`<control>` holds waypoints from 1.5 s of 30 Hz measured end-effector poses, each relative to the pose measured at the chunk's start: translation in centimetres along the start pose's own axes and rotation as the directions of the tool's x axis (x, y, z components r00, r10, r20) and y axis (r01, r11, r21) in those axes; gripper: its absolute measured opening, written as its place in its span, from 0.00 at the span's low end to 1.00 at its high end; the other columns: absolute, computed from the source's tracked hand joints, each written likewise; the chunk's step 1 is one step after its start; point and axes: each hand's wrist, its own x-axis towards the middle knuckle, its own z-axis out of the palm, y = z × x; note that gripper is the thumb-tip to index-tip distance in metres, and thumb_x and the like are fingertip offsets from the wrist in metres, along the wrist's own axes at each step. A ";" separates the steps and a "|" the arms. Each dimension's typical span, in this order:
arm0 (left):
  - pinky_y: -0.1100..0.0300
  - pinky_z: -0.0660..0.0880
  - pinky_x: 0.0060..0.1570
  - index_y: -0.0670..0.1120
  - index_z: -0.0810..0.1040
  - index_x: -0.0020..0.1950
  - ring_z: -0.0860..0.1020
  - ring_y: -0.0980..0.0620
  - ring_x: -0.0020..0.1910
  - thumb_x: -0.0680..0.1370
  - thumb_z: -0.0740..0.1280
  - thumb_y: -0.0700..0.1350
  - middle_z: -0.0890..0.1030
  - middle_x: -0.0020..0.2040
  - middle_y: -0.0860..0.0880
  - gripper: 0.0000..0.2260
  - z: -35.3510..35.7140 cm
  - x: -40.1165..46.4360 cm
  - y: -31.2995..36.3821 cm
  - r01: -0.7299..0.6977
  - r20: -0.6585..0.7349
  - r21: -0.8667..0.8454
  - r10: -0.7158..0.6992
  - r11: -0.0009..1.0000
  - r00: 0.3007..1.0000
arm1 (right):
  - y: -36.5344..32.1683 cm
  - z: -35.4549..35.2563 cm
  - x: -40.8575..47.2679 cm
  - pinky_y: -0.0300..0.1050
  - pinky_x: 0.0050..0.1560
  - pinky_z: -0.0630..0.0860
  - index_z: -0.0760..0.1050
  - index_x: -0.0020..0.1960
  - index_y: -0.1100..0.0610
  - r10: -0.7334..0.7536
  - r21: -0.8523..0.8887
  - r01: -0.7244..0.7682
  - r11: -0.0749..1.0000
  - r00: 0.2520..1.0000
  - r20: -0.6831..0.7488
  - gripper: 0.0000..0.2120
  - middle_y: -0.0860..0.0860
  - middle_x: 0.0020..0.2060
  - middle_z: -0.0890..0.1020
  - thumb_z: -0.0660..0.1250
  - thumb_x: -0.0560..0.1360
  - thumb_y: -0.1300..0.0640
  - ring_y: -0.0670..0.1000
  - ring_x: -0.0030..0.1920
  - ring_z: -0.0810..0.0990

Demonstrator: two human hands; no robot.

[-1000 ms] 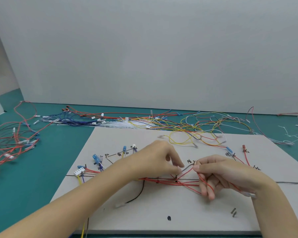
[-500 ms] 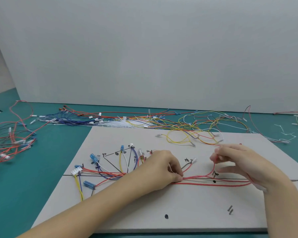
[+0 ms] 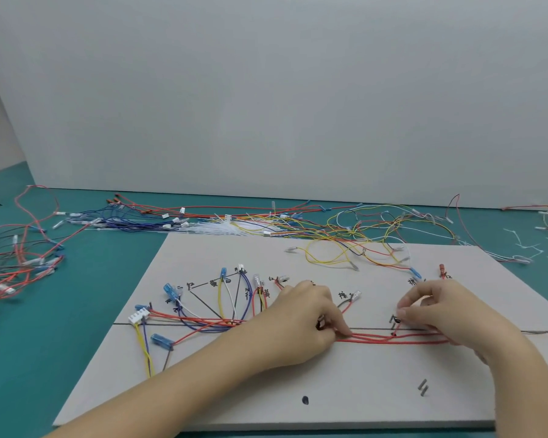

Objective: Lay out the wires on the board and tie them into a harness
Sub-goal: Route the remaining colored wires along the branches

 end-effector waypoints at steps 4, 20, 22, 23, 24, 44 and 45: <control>0.54 0.70 0.54 0.53 0.85 0.51 0.70 0.54 0.48 0.75 0.67 0.49 0.74 0.44 0.53 0.09 0.4 -0.4 0.1 -0.061 -0.051 0.001 0.061 0.998 0.997 | -0.1 0.9 0.4 0.41 0.33 0.67 0.80 0.41 0.56 -0.078 -0.077 0.074 0.994 0.995 -0.058 0.03 0.49 0.22 0.77 0.74 0.71 0.61 0.47 0.26 0.73; 0.68 0.70 0.43 0.48 0.84 0.45 0.74 0.60 0.39 0.75 0.69 0.45 0.75 0.39 0.56 0.04 1.3 0.9 -0.7 -0.011 -0.115 -0.126 -0.004 0.992 0.993 | 0.3 1.9 0.2 0.42 0.34 0.68 0.78 0.40 0.50 -0.140 -0.210 0.116 0.971 0.985 -0.101 0.07 0.52 0.36 0.79 0.67 0.76 0.58 0.50 0.35 0.76; 0.66 0.69 0.45 0.49 0.84 0.45 0.72 0.59 0.40 0.75 0.69 0.46 0.75 0.39 0.56 0.04 1.4 0.9 -0.7 -0.014 -0.117 -0.099 0.003 0.995 0.993 | 0.2 2.2 0.1 0.43 0.36 0.70 0.78 0.40 0.50 -0.158 -0.223 0.133 0.966 0.982 -0.102 0.08 0.53 0.38 0.79 0.65 0.77 0.58 0.50 0.38 0.77; 0.63 0.69 0.46 0.50 0.83 0.45 0.72 0.58 0.42 0.76 0.69 0.46 0.74 0.38 0.57 0.04 1.4 0.9 -0.7 -0.014 -0.120 -0.081 0.004 0.997 0.993 | 0.1 2.3 0.1 0.44 0.37 0.70 0.78 0.40 0.50 -0.167 -0.229 0.139 0.963 0.980 -0.105 0.08 0.52 0.37 0.79 0.65 0.77 0.57 0.50 0.38 0.77; 0.61 0.70 0.48 0.51 0.83 0.45 0.71 0.57 0.43 0.76 0.68 0.47 0.73 0.38 0.58 0.04 1.4 0.8 -0.7 -0.009 -0.124 -0.069 0.000 0.998 0.992 | 0.0 2.4 0.0 0.44 0.36 0.70 0.77 0.40 0.51 -0.171 -0.230 0.142 0.963 0.980 -0.107 0.08 0.52 0.36 0.79 0.65 0.77 0.56 0.50 0.37 0.77; 0.60 0.64 0.33 0.49 0.69 0.30 0.70 0.59 0.34 0.69 0.75 0.57 0.73 0.32 0.55 0.19 0.5 1.2 -1.0 0.201 -0.134 0.013 -0.197 0.980 0.971 | -1.3 4.1 -0.8 0.41 0.32 0.61 0.64 0.42 0.46 -0.208 -0.496 0.192 0.847 0.978 0.023 0.12 0.46 0.37 0.73 0.51 0.76 0.63 0.45 0.38 0.70; 0.60 0.63 0.32 0.49 0.69 0.30 0.70 0.59 0.33 0.69 0.75 0.56 0.73 0.31 0.55 0.19 0.5 1.2 -0.9 0.197 -0.126 0.005 -0.194 0.980 0.973 | -1.2 4.2 -0.8 0.42 0.32 0.61 0.64 0.42 0.46 -0.217 -0.485 0.199 0.852 0.976 0.020 0.12 0.47 0.37 0.73 0.51 0.76 0.63 0.45 0.38 0.70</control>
